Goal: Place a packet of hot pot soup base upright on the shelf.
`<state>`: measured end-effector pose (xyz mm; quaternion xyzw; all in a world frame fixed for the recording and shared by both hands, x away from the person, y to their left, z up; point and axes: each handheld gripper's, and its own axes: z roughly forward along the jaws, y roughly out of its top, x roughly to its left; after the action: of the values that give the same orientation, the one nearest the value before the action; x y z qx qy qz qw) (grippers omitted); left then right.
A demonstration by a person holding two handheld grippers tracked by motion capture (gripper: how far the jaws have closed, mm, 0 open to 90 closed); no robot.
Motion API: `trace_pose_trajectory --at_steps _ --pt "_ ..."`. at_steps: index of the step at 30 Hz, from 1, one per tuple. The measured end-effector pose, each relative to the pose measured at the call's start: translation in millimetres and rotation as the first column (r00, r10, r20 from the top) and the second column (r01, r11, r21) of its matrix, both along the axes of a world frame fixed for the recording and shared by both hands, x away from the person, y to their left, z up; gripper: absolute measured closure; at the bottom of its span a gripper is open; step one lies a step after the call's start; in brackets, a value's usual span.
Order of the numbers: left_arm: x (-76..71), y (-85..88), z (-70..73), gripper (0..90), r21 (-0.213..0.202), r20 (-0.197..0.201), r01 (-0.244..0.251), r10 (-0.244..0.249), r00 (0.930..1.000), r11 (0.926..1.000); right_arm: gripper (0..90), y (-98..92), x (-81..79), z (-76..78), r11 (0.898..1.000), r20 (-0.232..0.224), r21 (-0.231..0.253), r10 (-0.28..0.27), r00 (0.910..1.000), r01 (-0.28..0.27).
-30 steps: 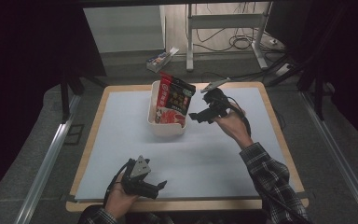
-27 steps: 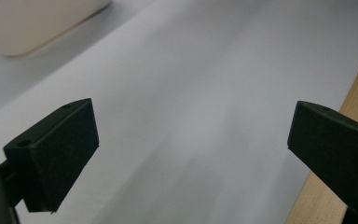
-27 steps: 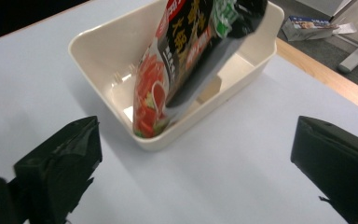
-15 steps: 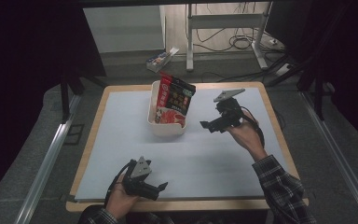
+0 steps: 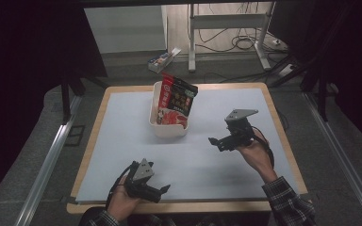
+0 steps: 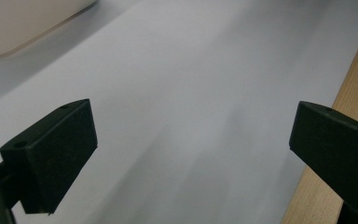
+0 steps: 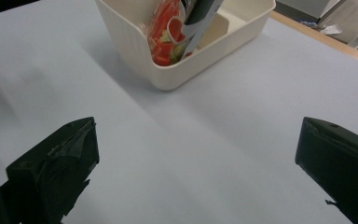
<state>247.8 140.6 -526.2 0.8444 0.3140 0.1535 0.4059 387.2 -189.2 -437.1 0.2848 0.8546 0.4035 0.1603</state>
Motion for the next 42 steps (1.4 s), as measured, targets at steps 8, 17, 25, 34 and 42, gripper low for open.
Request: trace_pose_trajectory --at_steps 8,17,25,34,42 --pt "-0.1 0.9 0.1 0.5 -0.004 0.000 0.001 -0.001 1.0000 1.0000 0.0 -7.8 -9.3 -11.6 1.000 -0.022 -0.015 -0.015 0.9996 0.015" --pt "-0.5 0.3 0.1 0.4 -0.001 0.002 0.002 -0.002 1.0000 1.0000 0.0 -19.1 -27.2 -11.9 1.000 -0.008 -0.013 -0.019 0.9998 0.019" --pt "0.1 0.8 -0.4 0.3 -0.004 -0.002 -0.002 0.002 1.0000 1.0000 0.0 -33.9 -45.9 -15.7 0.998 -0.010 -0.036 -0.047 0.9988 0.047" --pt "0.2 1.2 -0.2 0.0 -0.008 -0.003 -0.004 0.004 1.0000 1.0000 0.0 -55.4 -71.8 -10.0 0.996 0.018 -0.038 -0.084 0.9963 0.084" --pt "0.1 0.2 -0.6 0.0 -0.009 0.001 -0.005 0.005 1.0000 0.9999 0.0 -78.2 -87.1 -12.5 0.991 0.066 -0.035 -0.123 0.9902 0.125"
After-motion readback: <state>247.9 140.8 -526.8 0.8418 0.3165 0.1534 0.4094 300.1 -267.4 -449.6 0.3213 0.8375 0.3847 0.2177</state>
